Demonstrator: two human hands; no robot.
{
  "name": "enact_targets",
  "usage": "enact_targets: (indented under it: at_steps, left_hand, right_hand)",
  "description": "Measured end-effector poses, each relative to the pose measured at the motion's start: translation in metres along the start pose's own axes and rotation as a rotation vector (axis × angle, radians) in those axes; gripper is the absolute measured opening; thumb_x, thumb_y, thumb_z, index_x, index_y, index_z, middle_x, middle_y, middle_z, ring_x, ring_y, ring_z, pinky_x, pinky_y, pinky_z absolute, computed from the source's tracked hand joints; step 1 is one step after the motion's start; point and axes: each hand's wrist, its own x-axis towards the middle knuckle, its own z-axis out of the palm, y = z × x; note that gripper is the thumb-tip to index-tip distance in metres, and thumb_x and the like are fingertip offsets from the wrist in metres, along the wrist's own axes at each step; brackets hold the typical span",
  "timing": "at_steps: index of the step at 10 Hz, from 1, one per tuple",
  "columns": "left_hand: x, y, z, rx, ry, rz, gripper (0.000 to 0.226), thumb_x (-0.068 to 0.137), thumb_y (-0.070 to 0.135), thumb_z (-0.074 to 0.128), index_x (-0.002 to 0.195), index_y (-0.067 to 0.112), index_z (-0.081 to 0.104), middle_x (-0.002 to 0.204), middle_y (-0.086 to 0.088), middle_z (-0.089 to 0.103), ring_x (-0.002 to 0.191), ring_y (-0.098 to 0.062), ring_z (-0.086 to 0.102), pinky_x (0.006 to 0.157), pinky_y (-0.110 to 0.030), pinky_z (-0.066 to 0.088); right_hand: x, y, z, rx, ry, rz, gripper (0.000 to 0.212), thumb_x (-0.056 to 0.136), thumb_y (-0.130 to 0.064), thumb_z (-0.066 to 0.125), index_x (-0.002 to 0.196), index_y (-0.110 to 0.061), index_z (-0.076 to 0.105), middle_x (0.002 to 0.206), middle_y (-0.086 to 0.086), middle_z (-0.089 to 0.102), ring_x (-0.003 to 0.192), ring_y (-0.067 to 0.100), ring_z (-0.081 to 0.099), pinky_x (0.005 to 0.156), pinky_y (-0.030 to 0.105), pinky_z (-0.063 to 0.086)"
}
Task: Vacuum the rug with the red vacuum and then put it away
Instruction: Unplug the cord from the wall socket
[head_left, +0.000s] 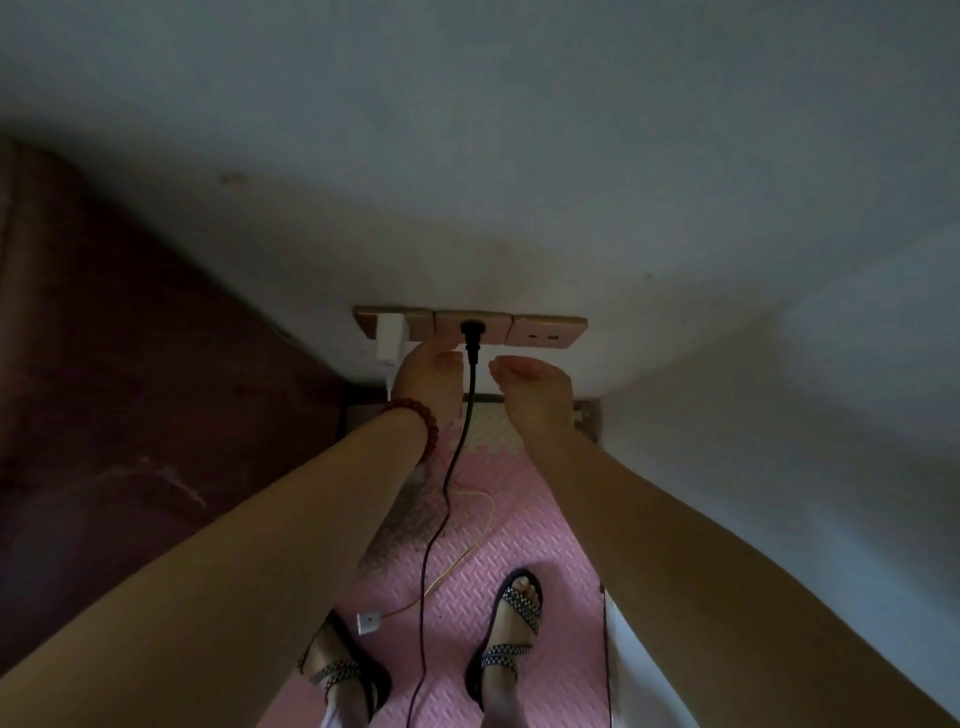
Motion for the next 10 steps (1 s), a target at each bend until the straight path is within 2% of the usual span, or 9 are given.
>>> enact_targets:
  at_steps: [2,3,4,5,6,7,8,9,10]
  left_hand:
    - [0.014,-0.006,-0.002,0.050,-0.062,-0.034,0.032,0.094,0.003,0.050,0.125,-0.002,0.055,0.132,-0.016,0.054,0.121,-0.030,0.052,0.103,-0.029,0.041]
    - [0.014,-0.009,-0.003,0.152,-0.111,-0.058,0.032,0.091,0.006,0.055,0.122,0.004,0.060,0.125,-0.014,0.060,0.117,-0.029,0.057,0.085,-0.024,0.044]
    - [0.018,-0.012,-0.001,0.205,-0.115,-0.043,0.031,0.089,0.007,0.057,0.120,0.005,0.062,0.123,-0.015,0.062,0.110,-0.026,0.060,0.079,-0.022,0.045]
    - [0.022,-0.015,0.001,0.230,-0.132,-0.024,0.021,0.089,0.007,0.057,0.108,0.011,0.066,0.115,-0.014,0.064,0.082,-0.013,0.059,0.064,-0.014,0.043]
    - [0.023,-0.015,0.005,0.262,-0.161,-0.005,0.017,0.090,0.009,0.056,0.078,0.018,0.063,0.099,-0.014,0.063,0.078,-0.017,0.061,0.075,-0.026,0.051]
    - [0.024,-0.016,0.008,0.360,-0.213,0.016,0.027,0.094,0.013,0.051,0.090,-0.006,0.069,0.106,-0.022,0.066,0.105,-0.033,0.060,0.096,-0.037,0.044]
    - [0.021,-0.016,0.008,0.411,-0.198,0.058,0.033,0.096,0.016,0.048,0.091,-0.010,0.067,0.106,-0.023,0.066,0.104,-0.032,0.059,0.088,-0.030,0.042]
    - [0.017,-0.014,0.009,0.368,-0.141,0.047,0.030,0.093,0.014,0.053,0.091,-0.012,0.068,0.106,-0.024,0.067,0.106,-0.035,0.059,0.093,-0.035,0.044]
    - [0.016,-0.015,0.009,0.364,-0.136,0.039,0.030,0.092,0.015,0.054,0.096,-0.012,0.068,0.108,-0.024,0.067,0.106,-0.034,0.060,0.096,-0.038,0.045]
  right_hand:
    - [0.006,0.005,0.003,0.008,-0.039,0.020,0.027,0.087,-0.017,0.068,0.110,-0.003,0.069,0.117,0.011,0.067,0.108,0.021,0.061,0.102,0.029,0.044]
    - [0.011,0.005,0.006,-0.019,-0.049,-0.020,0.025,0.088,-0.015,0.066,0.109,-0.002,0.069,0.117,0.013,0.066,0.108,0.023,0.061,0.102,0.030,0.044]
    - [0.018,0.004,0.010,-0.045,-0.054,-0.023,0.027,0.088,-0.018,0.066,0.110,-0.003,0.069,0.117,0.012,0.066,0.108,0.022,0.061,0.099,0.025,0.043]
    - [0.025,0.004,0.013,-0.074,-0.049,-0.018,0.026,0.087,-0.020,0.067,0.108,-0.004,0.071,0.116,0.010,0.067,0.109,0.021,0.061,0.098,0.021,0.042]
    - [0.029,0.003,0.015,-0.088,-0.052,-0.018,0.021,0.087,-0.019,0.067,0.101,-0.006,0.074,0.108,0.010,0.070,0.101,0.018,0.063,0.089,0.019,0.043]
    - [0.029,-0.001,0.017,-0.113,-0.067,-0.035,0.021,0.088,-0.021,0.066,0.093,-0.003,0.075,0.099,0.013,0.072,0.093,0.021,0.065,0.086,0.025,0.047]
    - [0.030,-0.003,0.017,-0.127,-0.103,-0.027,0.026,0.088,-0.022,0.065,0.086,0.003,0.074,0.089,0.015,0.071,0.081,0.020,0.064,0.083,0.028,0.047]
    - [0.035,-0.002,0.017,-0.247,-0.184,-0.008,0.039,0.093,-0.024,0.059,0.059,-0.005,0.062,0.057,0.000,0.052,0.053,0.005,0.044,0.063,0.021,0.039]
    - [0.037,-0.002,0.016,-0.293,-0.226,0.073,0.036,0.094,-0.029,0.055,0.059,-0.023,0.051,0.061,-0.009,0.050,0.057,0.002,0.045,0.067,0.023,0.042]
